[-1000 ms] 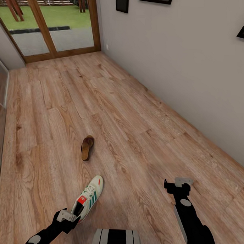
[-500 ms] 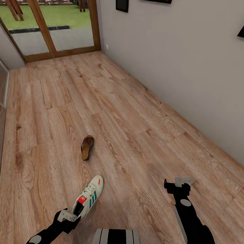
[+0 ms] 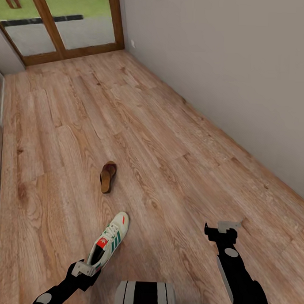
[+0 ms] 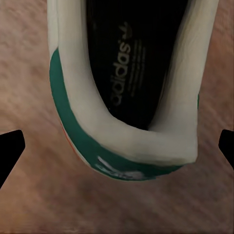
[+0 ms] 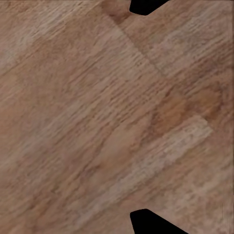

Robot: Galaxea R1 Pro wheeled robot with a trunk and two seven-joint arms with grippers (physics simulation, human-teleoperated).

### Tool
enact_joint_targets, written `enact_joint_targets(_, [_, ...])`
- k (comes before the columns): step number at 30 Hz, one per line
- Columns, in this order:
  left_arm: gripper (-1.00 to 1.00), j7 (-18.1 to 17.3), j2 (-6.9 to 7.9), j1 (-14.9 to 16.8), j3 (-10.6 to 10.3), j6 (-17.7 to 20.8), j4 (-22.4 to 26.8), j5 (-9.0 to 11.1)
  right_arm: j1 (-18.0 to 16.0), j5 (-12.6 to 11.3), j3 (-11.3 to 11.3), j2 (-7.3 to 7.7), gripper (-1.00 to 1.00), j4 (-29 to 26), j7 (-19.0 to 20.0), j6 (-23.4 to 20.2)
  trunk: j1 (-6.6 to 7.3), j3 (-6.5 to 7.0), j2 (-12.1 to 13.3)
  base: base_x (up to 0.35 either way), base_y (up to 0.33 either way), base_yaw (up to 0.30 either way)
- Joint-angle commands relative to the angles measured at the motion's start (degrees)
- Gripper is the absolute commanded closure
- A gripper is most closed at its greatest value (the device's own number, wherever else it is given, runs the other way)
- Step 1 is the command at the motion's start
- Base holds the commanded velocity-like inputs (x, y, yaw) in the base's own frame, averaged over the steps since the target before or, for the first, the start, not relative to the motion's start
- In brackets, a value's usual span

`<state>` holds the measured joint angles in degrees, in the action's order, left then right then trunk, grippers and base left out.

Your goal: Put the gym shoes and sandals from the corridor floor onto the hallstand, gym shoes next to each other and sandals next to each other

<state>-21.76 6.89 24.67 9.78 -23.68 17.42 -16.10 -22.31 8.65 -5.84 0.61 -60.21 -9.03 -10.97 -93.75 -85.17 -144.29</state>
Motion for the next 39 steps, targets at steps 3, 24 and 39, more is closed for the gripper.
enact_joint_targets(3, [-1.0, -0.3, 0.01, 0.03, 0.5, -0.23, -0.02, -0.54, -0.01, 0.61, 0.04, 0.01, -1.0, -0.08, -0.11, -0.46, -0.06, -0.91, -0.06, 0.0, 0.0, 0.0])
enact_joint_targets(24, [-1.0, -0.28, 0.09, 0.03, 0.59, -0.21, -0.02, -0.55, -0.01, 0.59, 0.04, 0.01, -1.0, -0.08, -0.11, -0.46, -0.14, -1.76, -0.1, 0.0, 0.0, 0.0])
enact_joint_targets(39, [-1.0, -0.26, -0.02, 0.03, 0.52, -0.23, -0.02, -0.57, -0.01, 0.59, 0.04, 0.01, -1.0, -0.08, -0.09, -0.46, -0.14, -1.76, -0.1, 0.026, 0.0, 0.0])
